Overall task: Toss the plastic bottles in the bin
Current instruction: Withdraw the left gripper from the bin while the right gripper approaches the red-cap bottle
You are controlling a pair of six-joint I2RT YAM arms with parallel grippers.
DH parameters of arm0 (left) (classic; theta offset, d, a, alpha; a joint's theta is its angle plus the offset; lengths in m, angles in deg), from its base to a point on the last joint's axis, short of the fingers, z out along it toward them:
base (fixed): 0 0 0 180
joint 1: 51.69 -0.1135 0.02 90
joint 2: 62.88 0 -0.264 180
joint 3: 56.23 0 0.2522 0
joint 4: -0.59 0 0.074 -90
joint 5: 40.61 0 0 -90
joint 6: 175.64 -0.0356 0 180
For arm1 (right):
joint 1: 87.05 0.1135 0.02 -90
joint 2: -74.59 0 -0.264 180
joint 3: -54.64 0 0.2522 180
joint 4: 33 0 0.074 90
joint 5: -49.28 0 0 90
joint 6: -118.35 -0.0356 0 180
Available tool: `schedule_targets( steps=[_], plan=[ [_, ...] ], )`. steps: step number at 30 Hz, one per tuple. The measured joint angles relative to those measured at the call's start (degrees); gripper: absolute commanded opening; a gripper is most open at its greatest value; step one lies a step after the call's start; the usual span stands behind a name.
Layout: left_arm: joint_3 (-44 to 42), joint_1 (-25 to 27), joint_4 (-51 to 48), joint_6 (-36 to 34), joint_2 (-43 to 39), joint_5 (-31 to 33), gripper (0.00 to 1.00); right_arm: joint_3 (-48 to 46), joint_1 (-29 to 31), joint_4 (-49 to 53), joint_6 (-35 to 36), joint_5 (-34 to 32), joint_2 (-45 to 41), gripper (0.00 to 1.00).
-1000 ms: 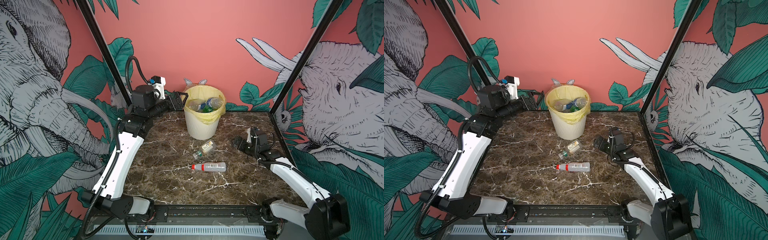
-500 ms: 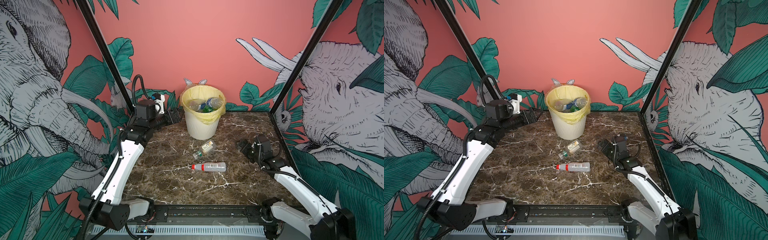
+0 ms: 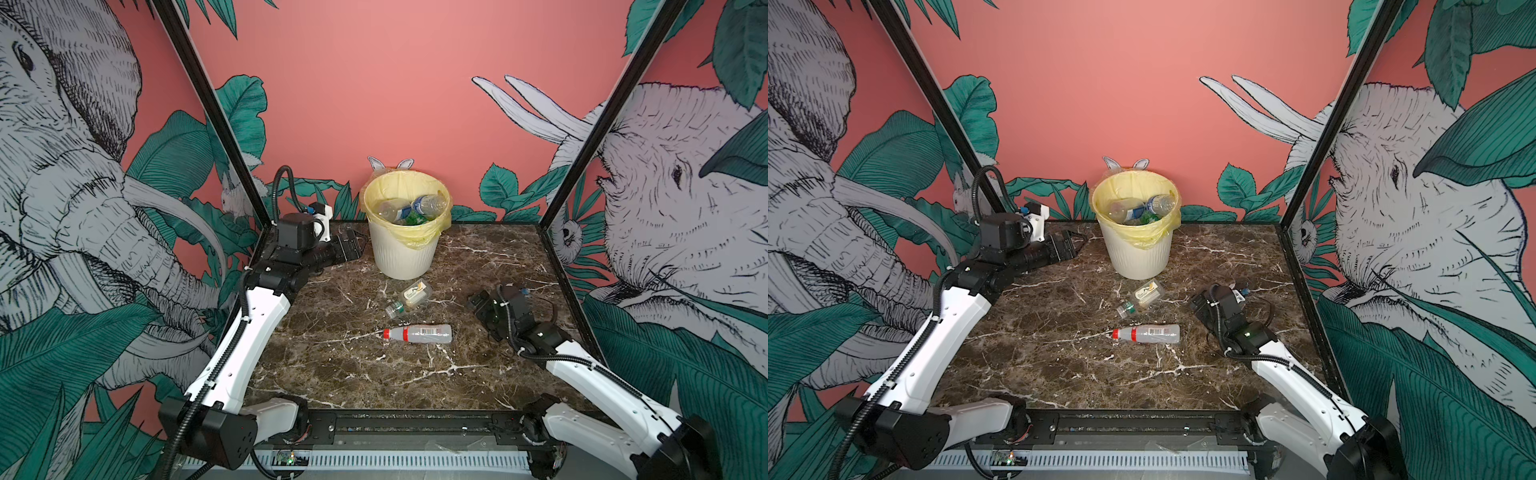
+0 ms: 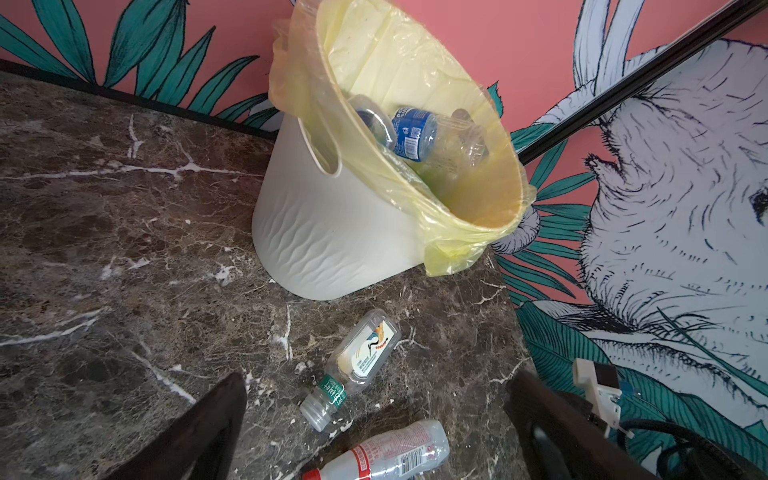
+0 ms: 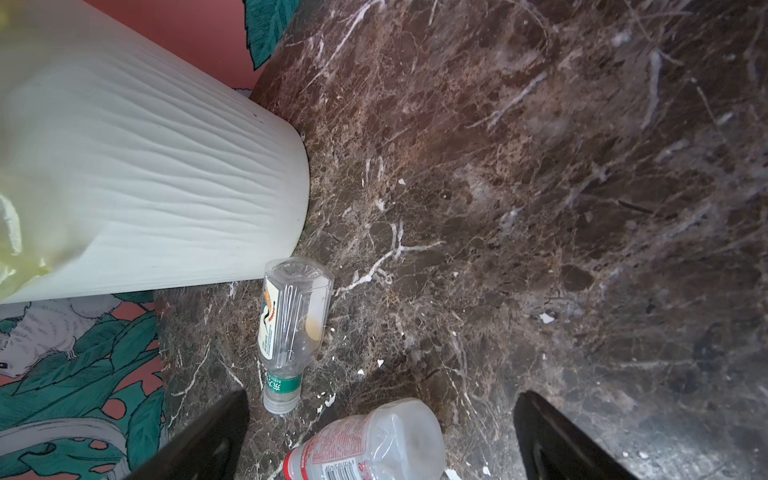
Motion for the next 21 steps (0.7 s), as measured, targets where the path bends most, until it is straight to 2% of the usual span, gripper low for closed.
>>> schedule_targets(
  steps=[9, 21],
  plan=[
    [-5.1, -0.3, 0.1, -0.2, -2.4, 0.0, 1.00, -1.4, 5.1, 3.1, -8.5, -4.1, 0.4, 0.98],
    [-10.9, -0.3, 0.1, 0.0, -4.7, 0.0, 0.99, -1.4, 10.8, 3.0, -17.5, -4.3, 5.6, 0.94]
  ],
)
